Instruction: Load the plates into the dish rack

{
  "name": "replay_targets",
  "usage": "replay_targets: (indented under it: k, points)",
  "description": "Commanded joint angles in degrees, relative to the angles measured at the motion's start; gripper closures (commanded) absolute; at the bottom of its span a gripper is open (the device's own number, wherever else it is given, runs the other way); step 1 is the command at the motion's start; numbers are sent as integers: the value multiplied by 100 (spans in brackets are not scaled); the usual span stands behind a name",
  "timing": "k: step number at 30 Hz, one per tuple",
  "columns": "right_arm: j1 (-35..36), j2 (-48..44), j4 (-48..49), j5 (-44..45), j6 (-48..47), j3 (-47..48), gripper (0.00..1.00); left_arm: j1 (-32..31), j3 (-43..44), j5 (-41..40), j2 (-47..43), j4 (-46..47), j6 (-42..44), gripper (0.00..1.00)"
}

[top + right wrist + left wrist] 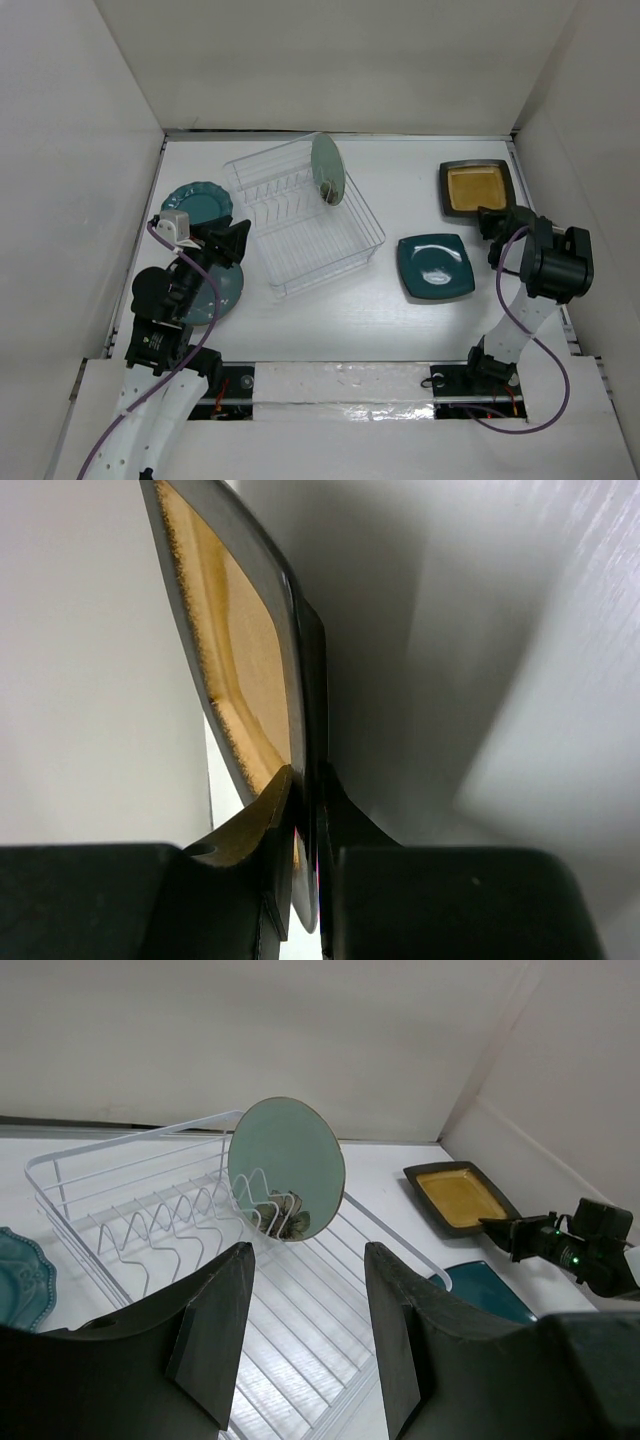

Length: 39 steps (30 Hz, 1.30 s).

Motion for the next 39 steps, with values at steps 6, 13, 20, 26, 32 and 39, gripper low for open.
replay_targets:
  k: [6, 13, 20, 26, 32, 39]
  points:
    - [-3, -1472, 1650, -245, -123, -199, 100, -31, 96, 66, 42, 187, 69, 56]
    - [-205, -1692, 2065, -922, 414, -437, 100, -31, 87, 101, 24, 204, 60, 56]
    - [-257, -2061, 2153, -1300, 572, -586, 100, -31, 79, 101, 24, 195, 51, 56]
    - [260, -2780, 1461, -1433, 301, -385, 100, -31, 96, 163, 51, 222, 25, 56]
    - [1427, -3527, -191, -959, -612, 467, 100, -31, 79, 180, 15, 248, -2, 56]
    - [2834, -3574, -1414, -27, -1335, 1592, 100, -31, 79, 251, -29, 275, -54, 56]
